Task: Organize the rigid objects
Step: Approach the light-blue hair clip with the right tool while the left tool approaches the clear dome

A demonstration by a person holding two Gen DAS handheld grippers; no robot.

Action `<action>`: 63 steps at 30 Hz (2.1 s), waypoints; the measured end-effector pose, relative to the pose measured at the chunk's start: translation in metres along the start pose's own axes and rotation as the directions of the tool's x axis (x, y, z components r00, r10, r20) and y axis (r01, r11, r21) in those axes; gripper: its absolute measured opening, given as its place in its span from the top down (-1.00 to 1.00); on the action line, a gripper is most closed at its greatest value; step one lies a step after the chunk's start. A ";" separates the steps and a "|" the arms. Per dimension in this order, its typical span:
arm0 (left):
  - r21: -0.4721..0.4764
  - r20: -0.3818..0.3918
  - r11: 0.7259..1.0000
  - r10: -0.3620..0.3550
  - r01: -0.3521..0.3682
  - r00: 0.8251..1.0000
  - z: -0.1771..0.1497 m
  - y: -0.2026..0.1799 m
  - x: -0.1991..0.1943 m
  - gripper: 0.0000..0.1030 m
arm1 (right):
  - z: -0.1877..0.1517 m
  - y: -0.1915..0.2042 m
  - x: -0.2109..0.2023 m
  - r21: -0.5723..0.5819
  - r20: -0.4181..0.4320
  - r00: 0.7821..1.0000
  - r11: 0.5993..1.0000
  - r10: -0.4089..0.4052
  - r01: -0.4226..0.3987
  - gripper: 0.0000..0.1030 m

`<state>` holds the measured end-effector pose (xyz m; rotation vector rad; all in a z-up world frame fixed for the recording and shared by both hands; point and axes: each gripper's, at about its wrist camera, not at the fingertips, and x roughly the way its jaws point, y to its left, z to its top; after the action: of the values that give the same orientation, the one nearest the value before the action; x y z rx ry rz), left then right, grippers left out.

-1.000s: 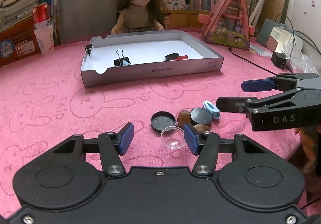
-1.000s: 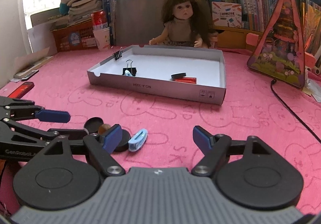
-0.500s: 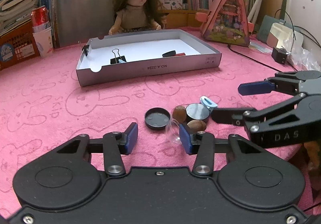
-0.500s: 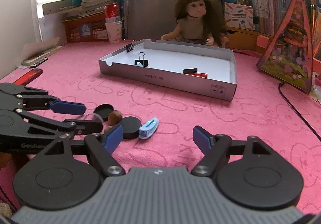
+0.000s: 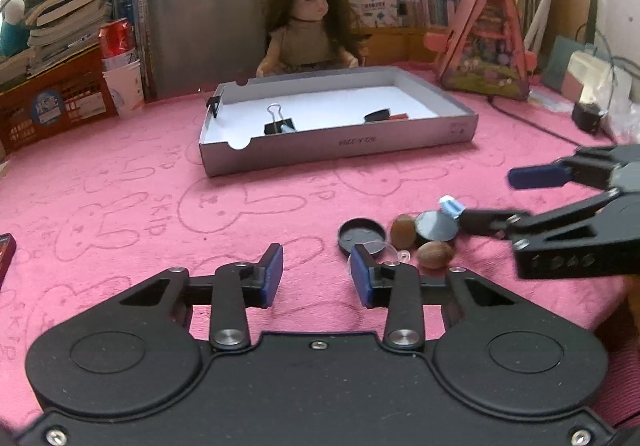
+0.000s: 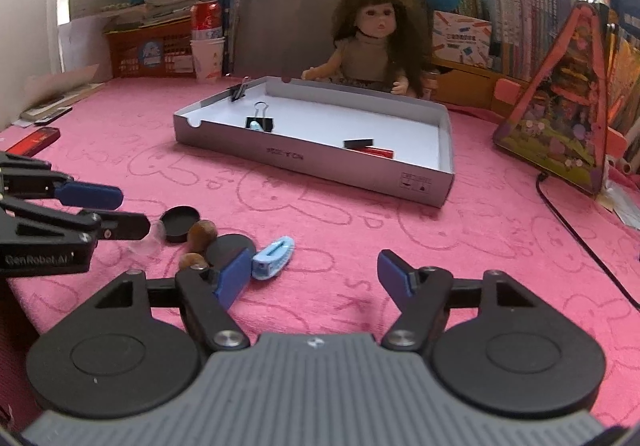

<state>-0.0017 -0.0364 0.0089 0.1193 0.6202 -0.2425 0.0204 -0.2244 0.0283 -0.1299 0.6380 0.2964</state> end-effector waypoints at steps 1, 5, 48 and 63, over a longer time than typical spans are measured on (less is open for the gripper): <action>0.001 0.004 1.000 -0.010 0.010 1.000 0.000 -0.001 -0.002 0.31 | 0.000 0.002 0.001 -0.005 0.000 1.000 1.000 0.006 -0.006 -0.54; 0.029 0.014 0.999 -0.043 0.043 0.999 -0.004 -0.010 -0.008 0.31 | 0.001 0.006 0.006 -0.006 0.008 1.000 1.000 0.001 -0.001 -0.52; -0.050 0.006 0.998 0.033 -0.033 0.999 -0.009 -0.009 0.010 0.24 | 0.003 0.011 0.014 0.067 0.033 0.999 0.998 -0.001 -0.001 -0.09; -0.022 0.051 0.999 -0.032 0.034 0.998 -0.010 -0.019 -0.010 0.24 | -0.006 0.003 -0.002 0.073 0.030 1.000 0.997 -0.010 0.007 0.00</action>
<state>-0.0205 -0.0508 0.0063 0.0809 0.5744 -0.2695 0.0146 -0.2238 0.0245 -0.0578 0.6172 0.2658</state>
